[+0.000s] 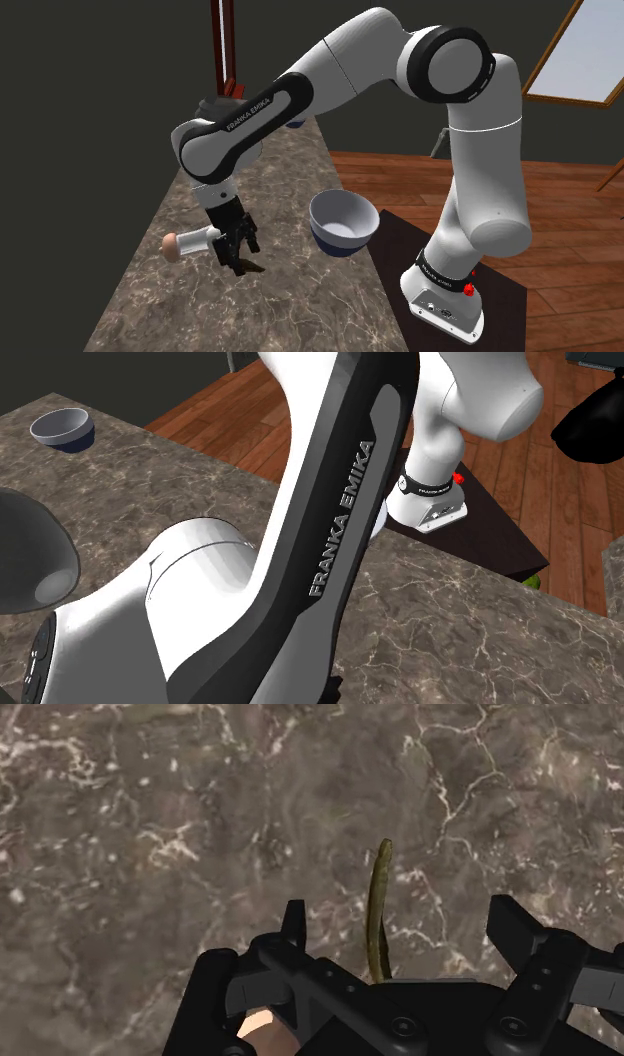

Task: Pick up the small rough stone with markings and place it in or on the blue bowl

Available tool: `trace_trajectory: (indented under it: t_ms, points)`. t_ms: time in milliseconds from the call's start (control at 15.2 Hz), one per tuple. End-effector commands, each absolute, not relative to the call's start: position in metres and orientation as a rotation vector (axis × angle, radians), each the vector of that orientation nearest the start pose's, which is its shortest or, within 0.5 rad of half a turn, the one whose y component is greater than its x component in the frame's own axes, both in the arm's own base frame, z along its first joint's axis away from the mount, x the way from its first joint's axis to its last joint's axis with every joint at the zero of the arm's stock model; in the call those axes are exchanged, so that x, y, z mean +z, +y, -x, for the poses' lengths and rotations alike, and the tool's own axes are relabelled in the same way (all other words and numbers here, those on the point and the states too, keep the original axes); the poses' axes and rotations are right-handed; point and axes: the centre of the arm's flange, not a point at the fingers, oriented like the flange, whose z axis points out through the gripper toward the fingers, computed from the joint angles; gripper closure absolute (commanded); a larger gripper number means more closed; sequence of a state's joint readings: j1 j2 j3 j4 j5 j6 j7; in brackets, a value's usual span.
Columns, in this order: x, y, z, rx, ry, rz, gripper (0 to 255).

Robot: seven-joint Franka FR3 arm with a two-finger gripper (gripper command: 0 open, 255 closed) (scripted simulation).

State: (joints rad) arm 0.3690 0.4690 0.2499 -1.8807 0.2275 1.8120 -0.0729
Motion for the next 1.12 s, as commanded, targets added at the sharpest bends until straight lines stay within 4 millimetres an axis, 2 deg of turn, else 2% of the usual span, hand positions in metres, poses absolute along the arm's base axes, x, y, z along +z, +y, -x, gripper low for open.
trace_trajectory:
  t_ms: [0,396,594,1056]
  points:
    - [0.238,0.340,-0.467,0.815,-0.802,2.745,255]
    - [0.239,0.344,-0.461,0.816,-0.801,2.746,255]
    - [0.235,0.342,-0.464,0.815,-0.802,2.745,255]
    - [0.272,0.342,-0.464,0.815,-0.801,2.745,255]
